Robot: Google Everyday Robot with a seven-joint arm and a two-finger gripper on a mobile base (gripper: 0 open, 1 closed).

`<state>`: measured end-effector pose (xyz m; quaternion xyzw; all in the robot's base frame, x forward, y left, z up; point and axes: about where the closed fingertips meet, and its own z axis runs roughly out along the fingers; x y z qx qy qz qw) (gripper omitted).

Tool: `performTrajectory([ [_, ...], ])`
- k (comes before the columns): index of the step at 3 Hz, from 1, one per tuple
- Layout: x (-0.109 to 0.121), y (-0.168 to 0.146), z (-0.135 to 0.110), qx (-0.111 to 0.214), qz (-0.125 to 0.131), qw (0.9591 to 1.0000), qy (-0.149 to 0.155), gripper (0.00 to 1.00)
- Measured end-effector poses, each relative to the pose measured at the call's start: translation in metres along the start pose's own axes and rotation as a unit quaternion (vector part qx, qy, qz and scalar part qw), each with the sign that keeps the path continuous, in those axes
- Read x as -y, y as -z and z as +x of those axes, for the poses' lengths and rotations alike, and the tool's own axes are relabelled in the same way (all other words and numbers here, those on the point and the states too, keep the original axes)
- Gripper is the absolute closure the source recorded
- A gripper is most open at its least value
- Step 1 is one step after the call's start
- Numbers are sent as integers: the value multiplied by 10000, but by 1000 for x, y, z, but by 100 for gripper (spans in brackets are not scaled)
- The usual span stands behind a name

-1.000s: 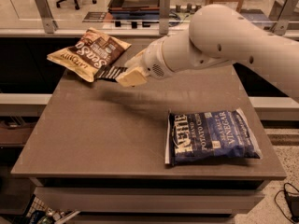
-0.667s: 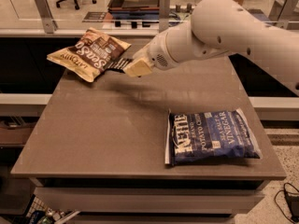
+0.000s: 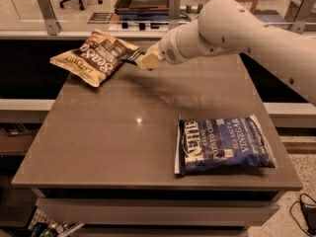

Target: Move rxbar chocolate near brown chip bag

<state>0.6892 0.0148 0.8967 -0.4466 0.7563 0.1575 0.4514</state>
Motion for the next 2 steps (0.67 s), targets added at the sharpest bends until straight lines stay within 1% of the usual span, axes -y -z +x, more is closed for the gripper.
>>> performTrajectory([
  [1,6,-33,3,-12,65,9999,-102,100],
  [2,-1,-70,9,-48,-17,9998,-190,100],
])
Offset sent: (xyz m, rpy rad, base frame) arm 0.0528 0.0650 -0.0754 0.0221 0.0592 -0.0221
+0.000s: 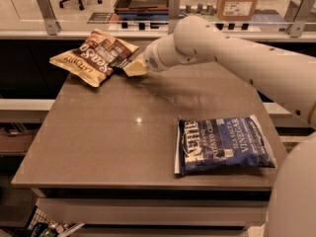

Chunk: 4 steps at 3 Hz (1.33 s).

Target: Move rxbar chocolate near brown chip bag

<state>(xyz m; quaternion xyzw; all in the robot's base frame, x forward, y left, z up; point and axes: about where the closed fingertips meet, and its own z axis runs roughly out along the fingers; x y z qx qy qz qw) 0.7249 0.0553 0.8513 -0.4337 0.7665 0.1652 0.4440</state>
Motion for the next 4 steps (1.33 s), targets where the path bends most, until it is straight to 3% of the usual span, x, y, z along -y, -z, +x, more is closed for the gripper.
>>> performTrajectory([
  [1,-2,-2,0,-2,-20,10000,5,83],
  [4,-7,-6,-1,-7,-66,10000,20,13],
])
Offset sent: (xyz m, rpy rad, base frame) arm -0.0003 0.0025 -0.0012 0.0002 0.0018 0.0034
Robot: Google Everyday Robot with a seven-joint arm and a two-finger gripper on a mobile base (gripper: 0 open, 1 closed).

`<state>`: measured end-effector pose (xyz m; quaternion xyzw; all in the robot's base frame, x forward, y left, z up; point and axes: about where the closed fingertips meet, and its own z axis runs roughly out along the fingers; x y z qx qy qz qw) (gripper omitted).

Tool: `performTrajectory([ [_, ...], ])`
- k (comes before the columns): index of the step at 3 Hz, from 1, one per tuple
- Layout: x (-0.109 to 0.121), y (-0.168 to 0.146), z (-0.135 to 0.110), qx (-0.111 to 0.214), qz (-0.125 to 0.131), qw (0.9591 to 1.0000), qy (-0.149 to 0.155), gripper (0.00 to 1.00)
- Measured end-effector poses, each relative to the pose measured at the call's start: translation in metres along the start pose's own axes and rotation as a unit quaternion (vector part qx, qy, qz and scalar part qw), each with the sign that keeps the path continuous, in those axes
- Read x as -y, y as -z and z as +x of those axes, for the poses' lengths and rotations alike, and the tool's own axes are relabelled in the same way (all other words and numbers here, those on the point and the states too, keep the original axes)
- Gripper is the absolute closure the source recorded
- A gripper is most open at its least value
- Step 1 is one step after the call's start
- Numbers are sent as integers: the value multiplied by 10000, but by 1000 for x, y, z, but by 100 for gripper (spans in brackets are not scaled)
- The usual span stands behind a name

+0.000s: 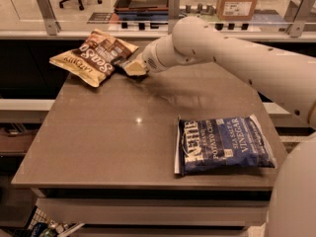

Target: Move rxbar chocolate near brown chip bag

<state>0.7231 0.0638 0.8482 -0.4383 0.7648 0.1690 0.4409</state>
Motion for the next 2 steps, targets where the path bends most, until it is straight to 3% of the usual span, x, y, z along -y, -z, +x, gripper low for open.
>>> performTrajectory([
  [1,-1,-1,0,-2,-14,10000,4,0],
  [2,-1,-1,0,-2,-14,10000,5,0],
])
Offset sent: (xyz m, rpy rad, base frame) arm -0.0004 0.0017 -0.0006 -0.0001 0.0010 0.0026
